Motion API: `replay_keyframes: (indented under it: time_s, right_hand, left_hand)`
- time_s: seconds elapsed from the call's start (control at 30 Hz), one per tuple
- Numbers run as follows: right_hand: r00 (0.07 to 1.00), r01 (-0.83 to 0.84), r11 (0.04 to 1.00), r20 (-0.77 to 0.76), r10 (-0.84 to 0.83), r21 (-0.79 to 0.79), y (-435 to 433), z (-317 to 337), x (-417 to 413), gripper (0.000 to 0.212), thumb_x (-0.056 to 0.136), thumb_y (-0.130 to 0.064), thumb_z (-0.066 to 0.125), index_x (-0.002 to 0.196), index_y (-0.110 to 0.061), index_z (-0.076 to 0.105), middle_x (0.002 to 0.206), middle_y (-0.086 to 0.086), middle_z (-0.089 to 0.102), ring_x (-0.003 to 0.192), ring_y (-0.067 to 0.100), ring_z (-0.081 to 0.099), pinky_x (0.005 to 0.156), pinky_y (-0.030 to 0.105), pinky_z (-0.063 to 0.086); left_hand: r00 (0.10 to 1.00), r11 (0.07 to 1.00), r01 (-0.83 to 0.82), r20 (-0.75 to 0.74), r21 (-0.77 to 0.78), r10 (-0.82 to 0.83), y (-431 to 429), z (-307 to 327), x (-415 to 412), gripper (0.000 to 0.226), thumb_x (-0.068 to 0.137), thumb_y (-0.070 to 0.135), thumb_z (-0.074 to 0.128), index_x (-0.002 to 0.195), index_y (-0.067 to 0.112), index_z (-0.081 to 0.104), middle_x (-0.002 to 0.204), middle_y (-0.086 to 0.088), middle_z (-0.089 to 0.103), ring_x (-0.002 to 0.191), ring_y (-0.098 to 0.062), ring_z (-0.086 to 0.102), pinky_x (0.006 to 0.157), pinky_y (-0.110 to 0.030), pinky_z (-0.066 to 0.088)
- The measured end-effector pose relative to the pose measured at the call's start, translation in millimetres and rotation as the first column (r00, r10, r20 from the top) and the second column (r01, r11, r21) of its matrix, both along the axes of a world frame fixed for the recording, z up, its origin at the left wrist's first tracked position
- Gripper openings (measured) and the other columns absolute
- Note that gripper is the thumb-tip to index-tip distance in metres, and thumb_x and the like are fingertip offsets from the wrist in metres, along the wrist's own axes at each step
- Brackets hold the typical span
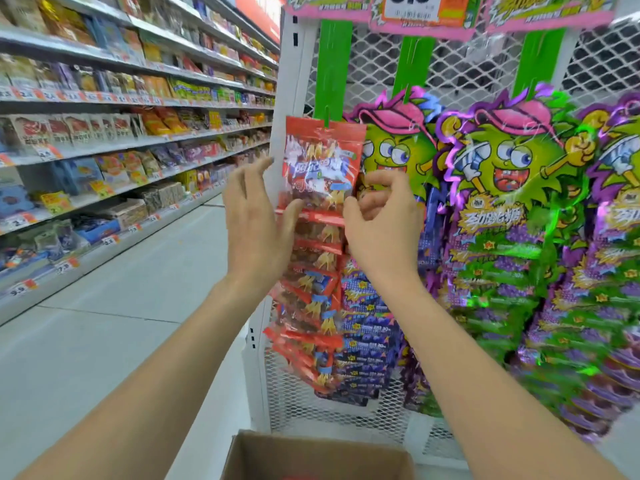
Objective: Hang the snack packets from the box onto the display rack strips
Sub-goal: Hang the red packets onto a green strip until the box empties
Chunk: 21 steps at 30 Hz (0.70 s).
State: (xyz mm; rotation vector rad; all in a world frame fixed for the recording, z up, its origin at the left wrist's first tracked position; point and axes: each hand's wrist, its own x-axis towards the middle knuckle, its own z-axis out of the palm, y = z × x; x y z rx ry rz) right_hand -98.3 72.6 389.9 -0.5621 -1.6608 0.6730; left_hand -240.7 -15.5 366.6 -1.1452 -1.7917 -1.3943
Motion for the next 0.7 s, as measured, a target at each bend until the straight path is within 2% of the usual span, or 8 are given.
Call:
replay_keyframes:
  time_s: [0.07,0.17,0.23,0.3,0.4,0.5,0.6,0.7]
  right_hand:
    - [0.987,-0.139,0.989,0.071,0.142,-0.053,-17,-54,16,0.012,0.090,-0.013,0.069,0.097,-0.022,0.067,0.066,-0.007,0.063,0.060,0.006,0.059,0.062,0.025,0.050]
    - [0.855,-0.176,0.946,0.435,0.284,-0.272,-24,-146,32,0.012,0.088,-0.013,0.066,0.084,-0.021,0.074,0.059,-0.009,0.063,0.054,0.002,0.055,0.060,0.021,0.046]
    - [0.541,-0.109,0.878,0.713,0.446,-0.466,-22,-208,42,0.017,0.093,-0.018,0.062,0.087,-0.014,0.078,0.067,-0.006,0.070,0.059,0.001,0.060,0.066,0.024,0.050]
    - [0.159,-0.045,0.797,0.783,0.601,-0.602,-20,-263,53,0.022,0.095,-0.017,0.056,0.093,-0.004,0.073,0.085,0.011,0.076,0.068,0.019,0.069,0.069,0.030,0.055]
    - [-0.142,0.119,0.788,0.775,0.616,-0.604,-22,-347,74,0.022,0.090,-0.013,0.053,0.088,0.000,0.070,0.100,0.020,0.076,0.087,0.031,0.073,0.072,0.034,0.055]
    - [-0.186,0.182,0.803,0.782,0.595,-0.567,-32,-398,99,0.021,0.098,-0.018,0.054,0.105,-0.004,0.069,0.119,0.017,0.070,0.113,0.034,0.068,0.083,0.032,0.054]
    - [-0.124,0.290,0.683,0.681,0.722,-0.671,-41,-427,109,0.033,0.109,-0.010,0.046,0.137,0.005,0.053,0.134,0.006,0.056,0.126,0.019,0.054,0.078,0.018,0.051]
    - [-0.054,0.351,0.640,0.667,0.743,-0.684,-39,-469,100,0.018,0.103,-0.022,0.055,0.092,-0.011,0.064,0.097,0.006,0.065,0.107,0.029,0.066,0.073,0.030,0.048]
  left_hand:
    - [0.997,0.999,-0.033,-0.073,-0.005,0.033,-22,-48,18,0.033,0.096,0.018,0.072,0.126,0.014,0.060,0.121,-0.004,0.055,0.117,-0.027,0.049,0.101,-0.032,0.036]
    - [0.997,0.971,0.071,-0.008,-0.226,-0.075,-48,-135,39,0.014,0.089,0.014,0.070,0.095,0.023,0.061,0.091,0.010,0.057,0.088,-0.015,0.054,0.080,-0.030,0.044]
    - [0.978,0.830,0.181,0.184,-0.527,-0.097,-56,-196,45,0.014,0.086,0.022,0.069,0.091,0.030,0.058,0.076,0.016,0.058,0.072,-0.011,0.057,0.067,-0.033,0.047]
    - [0.950,0.568,0.288,0.303,-0.771,-0.071,-58,-250,47,0.006,0.087,0.028,0.064,0.093,0.029,0.063,0.078,0.011,0.066,0.079,-0.019,0.067,0.068,-0.035,0.053]
    - [0.914,0.235,0.396,0.405,-0.888,-0.010,-57,-316,49,0.009,0.090,0.030,0.059,0.093,0.031,0.067,0.101,0.002,0.073,0.100,-0.027,0.069,0.084,-0.041,0.058]
    - [0.879,0.085,0.457,0.464,-0.885,0.112,-58,-382,53,0.015,0.092,0.026,0.063,0.103,0.030,0.072,0.112,0.000,0.073,0.106,-0.027,0.070,0.091,-0.042,0.059]
    - [0.851,-0.030,0.486,0.465,-0.873,0.245,-63,-446,65,0.020,0.093,0.031,0.066,0.111,0.022,0.070,0.118,-0.006,0.069,0.108,-0.030,0.068,0.090,-0.040,0.057]
    - [0.800,-0.078,0.550,0.498,-0.831,0.336,-63,-510,87,0.036,0.091,0.033,0.072,0.124,0.021,0.066,0.124,-0.009,0.069,0.109,-0.032,0.069,0.091,-0.041,0.058]
